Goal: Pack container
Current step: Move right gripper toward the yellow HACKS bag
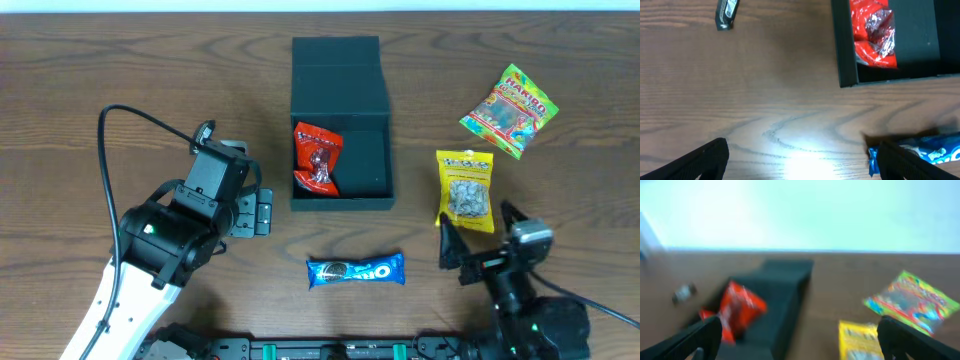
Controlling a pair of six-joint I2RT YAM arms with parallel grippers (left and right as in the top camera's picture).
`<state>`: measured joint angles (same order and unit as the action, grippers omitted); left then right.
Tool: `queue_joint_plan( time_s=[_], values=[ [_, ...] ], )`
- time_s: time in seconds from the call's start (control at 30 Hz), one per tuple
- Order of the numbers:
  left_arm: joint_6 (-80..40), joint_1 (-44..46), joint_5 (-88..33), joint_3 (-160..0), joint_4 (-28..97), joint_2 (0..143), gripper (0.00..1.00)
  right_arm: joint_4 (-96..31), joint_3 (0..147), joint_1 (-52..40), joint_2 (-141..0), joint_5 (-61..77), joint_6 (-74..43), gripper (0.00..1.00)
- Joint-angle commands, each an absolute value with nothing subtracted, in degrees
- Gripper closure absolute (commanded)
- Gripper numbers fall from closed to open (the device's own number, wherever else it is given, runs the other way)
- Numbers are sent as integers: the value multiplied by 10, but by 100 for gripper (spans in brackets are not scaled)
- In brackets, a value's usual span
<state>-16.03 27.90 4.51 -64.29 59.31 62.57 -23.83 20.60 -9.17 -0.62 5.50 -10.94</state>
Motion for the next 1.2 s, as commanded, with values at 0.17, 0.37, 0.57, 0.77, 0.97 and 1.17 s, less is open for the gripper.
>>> queue_joint_plan(
  time_s=[0.17,0.37,0.57,0.77,0.97,1.17],
  values=[
    [-154,277,53,-642,593,622,5,-110,214,-82,-9,101,-313,1],
    [-154,277,53,-642,594,622,5,-98,272,-82,-69,179,-310,1],
    [-154,277,53,-642,593,622,4,-107,371,-82,-198,260,-291,1],
    [-154,277,53,-642,593,622,5,-370,570,-82,-407,192,-201,1],
    [-154,277,53,-642,594,622,5,-503,674,-82,-536,143,-183,1],
    [-154,277,53,-642,593,622,5,-498,673,-82,-615,135,-183,1]
  ],
)
